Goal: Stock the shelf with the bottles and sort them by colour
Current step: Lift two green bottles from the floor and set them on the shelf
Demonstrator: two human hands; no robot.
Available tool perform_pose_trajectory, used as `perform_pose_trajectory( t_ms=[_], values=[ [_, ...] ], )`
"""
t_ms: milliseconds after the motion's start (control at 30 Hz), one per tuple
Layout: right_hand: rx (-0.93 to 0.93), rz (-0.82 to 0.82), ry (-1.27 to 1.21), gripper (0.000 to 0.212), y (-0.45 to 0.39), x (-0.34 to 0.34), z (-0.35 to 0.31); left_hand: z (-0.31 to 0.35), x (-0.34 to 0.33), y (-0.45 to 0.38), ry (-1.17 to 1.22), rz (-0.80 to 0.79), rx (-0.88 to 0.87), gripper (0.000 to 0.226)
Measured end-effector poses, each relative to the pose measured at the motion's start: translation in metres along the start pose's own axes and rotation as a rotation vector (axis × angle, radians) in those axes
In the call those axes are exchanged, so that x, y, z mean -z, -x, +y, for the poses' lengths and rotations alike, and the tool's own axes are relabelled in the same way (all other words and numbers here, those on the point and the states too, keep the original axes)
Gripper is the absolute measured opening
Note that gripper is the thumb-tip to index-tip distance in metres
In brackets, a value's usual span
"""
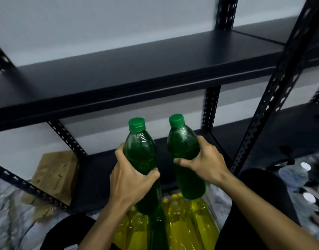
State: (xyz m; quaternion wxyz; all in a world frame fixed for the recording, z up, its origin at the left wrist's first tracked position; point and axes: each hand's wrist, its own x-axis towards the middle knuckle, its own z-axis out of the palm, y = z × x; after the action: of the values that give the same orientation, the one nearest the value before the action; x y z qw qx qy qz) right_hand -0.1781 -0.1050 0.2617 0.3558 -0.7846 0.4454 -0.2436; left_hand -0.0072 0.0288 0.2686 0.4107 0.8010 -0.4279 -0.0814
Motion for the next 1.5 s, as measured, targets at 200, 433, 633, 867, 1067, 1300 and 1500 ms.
perform_pose_trajectory(
  t_ms=[200, 433, 633, 867, 1067, 1300, 1500],
  values=[
    [0.15, 0.146, -0.205, 0.068, -0.005, 0.059, -0.08, 0.065, 0.066, -0.025, 0.083, 0.092, -0.209, 0.09],
    [0.33, 0.25, -0.33, 0.068, -0.032, 0.138, -0.164, 0.141, 0.135, -0.079, 0.202, 0.194, -0.34, 0.072],
    [0.424, 0.24, -0.369, 0.062, -0.065, 0.186, -0.218, 0.193, 0.172, -0.131, 0.25, 0.256, -0.413, 0.065],
    [0.462, 0.183, -0.412, 0.043, -0.101, 0.195, -0.237, 0.216, 0.167, -0.168, 0.122, 0.243, -0.418, 0.069],
    [0.455, 0.173, -0.395, 0.046, -0.134, 0.184, -0.236, 0.207, 0.145, -0.186, 0.114, 0.243, -0.349, 0.075],
    [0.452, 0.131, -0.424, 0.037, -0.153, 0.177, -0.228, 0.204, 0.13, -0.205, 0.118, 0.175, -0.29, 0.081],
    [0.436, 0.105, -0.372, 0.04, -0.17, 0.182, -0.218, 0.202, 0.123, -0.221, 0.162, 0.091, -0.31, 0.081]
  ],
)
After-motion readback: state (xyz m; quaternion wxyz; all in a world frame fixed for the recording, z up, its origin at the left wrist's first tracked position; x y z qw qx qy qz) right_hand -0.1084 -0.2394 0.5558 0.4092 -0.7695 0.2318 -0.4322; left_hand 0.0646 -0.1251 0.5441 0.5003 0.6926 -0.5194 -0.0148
